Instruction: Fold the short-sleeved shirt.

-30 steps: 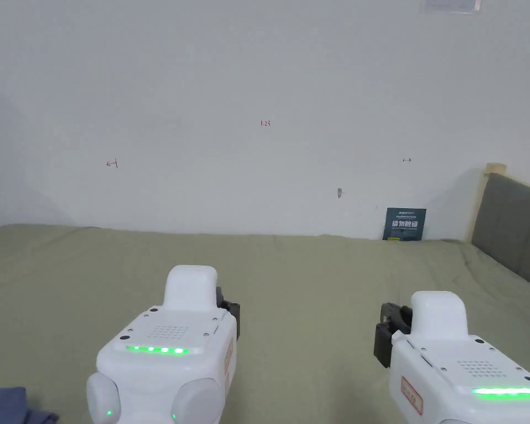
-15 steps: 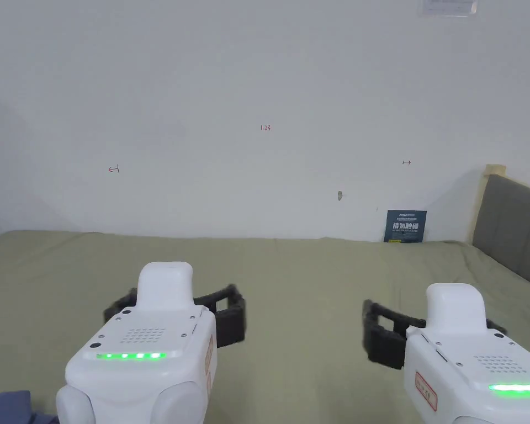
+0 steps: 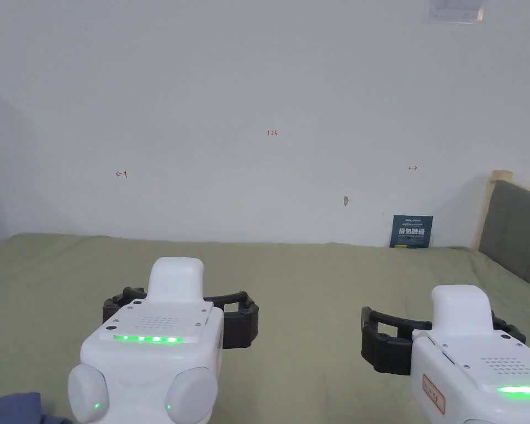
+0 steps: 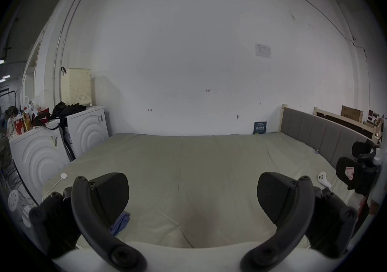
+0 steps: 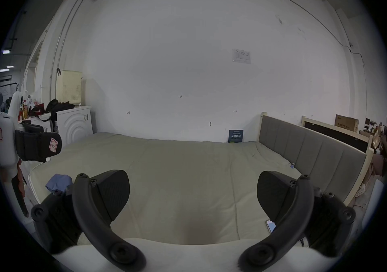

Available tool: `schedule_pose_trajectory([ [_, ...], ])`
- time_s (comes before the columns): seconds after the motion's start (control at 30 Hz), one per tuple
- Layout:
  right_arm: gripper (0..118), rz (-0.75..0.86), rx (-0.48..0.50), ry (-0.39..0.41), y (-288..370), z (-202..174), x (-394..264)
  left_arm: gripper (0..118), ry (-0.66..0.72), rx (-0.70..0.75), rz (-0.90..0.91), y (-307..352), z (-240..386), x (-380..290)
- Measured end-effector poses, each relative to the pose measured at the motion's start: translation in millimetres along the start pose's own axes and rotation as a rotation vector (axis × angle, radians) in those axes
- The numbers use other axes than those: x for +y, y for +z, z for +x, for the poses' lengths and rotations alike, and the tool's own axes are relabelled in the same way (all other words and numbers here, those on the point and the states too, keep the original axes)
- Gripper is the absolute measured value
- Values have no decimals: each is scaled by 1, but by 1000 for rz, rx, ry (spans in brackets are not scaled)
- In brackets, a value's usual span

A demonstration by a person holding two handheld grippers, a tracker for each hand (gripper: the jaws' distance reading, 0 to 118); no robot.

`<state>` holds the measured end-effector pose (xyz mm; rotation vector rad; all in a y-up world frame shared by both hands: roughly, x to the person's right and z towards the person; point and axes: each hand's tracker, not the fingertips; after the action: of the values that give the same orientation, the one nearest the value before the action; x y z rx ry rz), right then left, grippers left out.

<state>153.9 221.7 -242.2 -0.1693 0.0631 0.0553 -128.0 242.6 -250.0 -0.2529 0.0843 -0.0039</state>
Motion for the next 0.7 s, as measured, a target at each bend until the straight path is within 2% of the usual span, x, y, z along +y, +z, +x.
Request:
schedule_pose_trajectory([
  [0.23, 118, 0, 23, -9, 3, -5, 1, 118, 88, -89, -24, 2, -4, 3],
  [0.3, 118, 4, 28, -3, 5, -5, 1, 118, 109, -62, -22, 1, -2, 5],
  [0.4, 118, -3, 35, -4, 6, -5, 2, 118, 56, 50, -20, 7, 6, 8],
  [0.5, 118, -3, 44, -8, 5, -6, 2, 118, 71, 40, -1, 6, 7, 6],
  [0.63, 118, -1, 51, 9, 8, -9, 3, 118, -56, 114, 49, 13, 17, 5],
  [0.7, 118, 1, 56, 6, 9, -10, 3, 118, -39, 100, 35, 18, 20, 2],
])
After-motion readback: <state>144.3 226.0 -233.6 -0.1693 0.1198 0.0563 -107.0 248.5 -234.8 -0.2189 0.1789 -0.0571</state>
